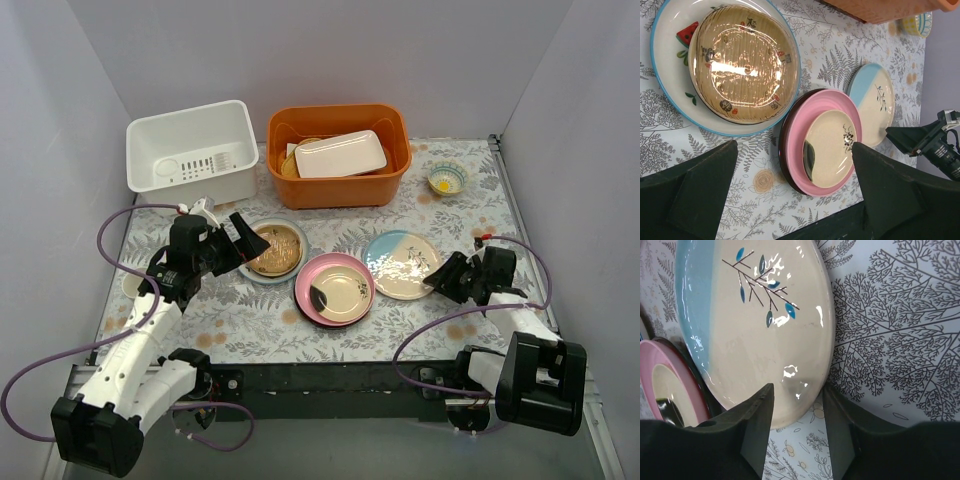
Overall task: Place the plates into the plastic bin on the countertop
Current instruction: Pick up the plate at the center of the board.
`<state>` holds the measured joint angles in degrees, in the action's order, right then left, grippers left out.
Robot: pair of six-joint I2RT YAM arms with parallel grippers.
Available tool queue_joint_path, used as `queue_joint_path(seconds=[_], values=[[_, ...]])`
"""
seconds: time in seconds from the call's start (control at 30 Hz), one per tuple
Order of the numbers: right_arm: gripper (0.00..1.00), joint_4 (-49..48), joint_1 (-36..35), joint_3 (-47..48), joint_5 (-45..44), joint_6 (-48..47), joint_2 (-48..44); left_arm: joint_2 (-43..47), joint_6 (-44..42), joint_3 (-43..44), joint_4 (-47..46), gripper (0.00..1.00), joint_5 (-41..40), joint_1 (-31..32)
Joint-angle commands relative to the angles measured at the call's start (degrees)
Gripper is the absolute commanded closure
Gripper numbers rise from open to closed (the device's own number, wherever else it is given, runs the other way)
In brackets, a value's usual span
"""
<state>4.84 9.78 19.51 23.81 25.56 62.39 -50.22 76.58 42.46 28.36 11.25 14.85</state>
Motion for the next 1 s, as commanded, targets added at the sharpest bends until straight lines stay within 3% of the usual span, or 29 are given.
queue_joint_path(seconds=[0.0,0.13,0.57,0.8,0.83,0.97], values=[[0.48,-1.67,0.06,-3.33,-1.22,0.28,2.99,1.35,0.5,-0.71,-0.94,0.02,2.03,0.0],[0.54,-2.38,0.15,-4.56,-3.24,0.89,5.02,1.79,0.77,-1.06,-1.03,0.02,2.55,0.0],[0.56,-3.26,0.15,-5.88,-5.18,1.07,5.9,0.82,3.14,-2.29,-4.19,0.02,8.7,0.0],[0.67,-4.13,0.15,-6.06,-6.06,0.98,6.87,-0.06,6.21,-2.82,-8.75,0.02,12.13,0.09],[0.74,-4.23,0.15,-6.06,-7.1,0.98,7.39,-0.06,7.09,-2.99,-9.46,0.02,12.66,0.09],[0.82,-4.23,0.06,-5.88,-6.68,0.98,9.32,-0.41,9.64,-4.4,-13.23,0.02,12.93,1.49]])
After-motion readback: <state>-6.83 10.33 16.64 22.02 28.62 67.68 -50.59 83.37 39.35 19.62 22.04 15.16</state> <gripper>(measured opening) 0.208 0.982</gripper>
